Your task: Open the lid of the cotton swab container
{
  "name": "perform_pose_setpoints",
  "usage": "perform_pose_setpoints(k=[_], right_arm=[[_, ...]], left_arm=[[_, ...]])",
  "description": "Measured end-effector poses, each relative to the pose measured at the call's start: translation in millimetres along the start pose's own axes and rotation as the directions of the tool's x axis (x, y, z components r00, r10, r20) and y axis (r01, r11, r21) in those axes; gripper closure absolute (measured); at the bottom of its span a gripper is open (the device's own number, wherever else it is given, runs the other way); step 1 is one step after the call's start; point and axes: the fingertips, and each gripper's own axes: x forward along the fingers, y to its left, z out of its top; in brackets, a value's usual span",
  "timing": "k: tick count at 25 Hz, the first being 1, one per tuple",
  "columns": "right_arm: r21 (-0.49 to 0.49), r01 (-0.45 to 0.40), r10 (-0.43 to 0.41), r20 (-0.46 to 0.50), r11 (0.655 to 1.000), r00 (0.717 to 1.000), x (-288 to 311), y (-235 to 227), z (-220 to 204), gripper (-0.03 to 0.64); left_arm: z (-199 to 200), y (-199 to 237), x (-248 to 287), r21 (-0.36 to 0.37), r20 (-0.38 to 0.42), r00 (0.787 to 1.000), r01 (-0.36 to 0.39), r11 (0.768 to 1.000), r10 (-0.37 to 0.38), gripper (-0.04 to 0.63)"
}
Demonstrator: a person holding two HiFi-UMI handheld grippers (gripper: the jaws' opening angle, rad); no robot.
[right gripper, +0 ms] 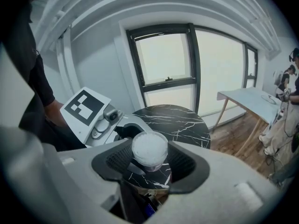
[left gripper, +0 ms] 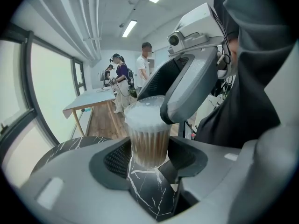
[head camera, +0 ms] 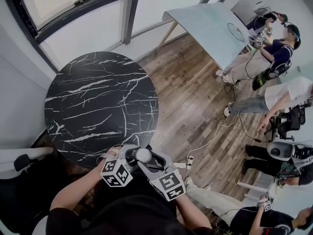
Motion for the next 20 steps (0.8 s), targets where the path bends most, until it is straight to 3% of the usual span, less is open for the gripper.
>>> perform_pose_setpoints(k=[9, 20], right_arm=[[-0.043, -0.004, 0.003, -0.035, 0.999, 0.999, -8.6, 3.5, 2.5, 0.379], [-0.040, -0.012, 0.013, 0.023, 0.999, 1.000, -11.3, 5.6, 16.7, 0.376]], left_arm=[[5.4, -8.3, 2.9, 0.012, 0.030, 0.999, 0.012, 1.000, -0.013, 0.344], [6.9, -8.8, -0.4, 0.030, 0.020, 0.999, 0.037, 0.999, -0.038, 0.342]])
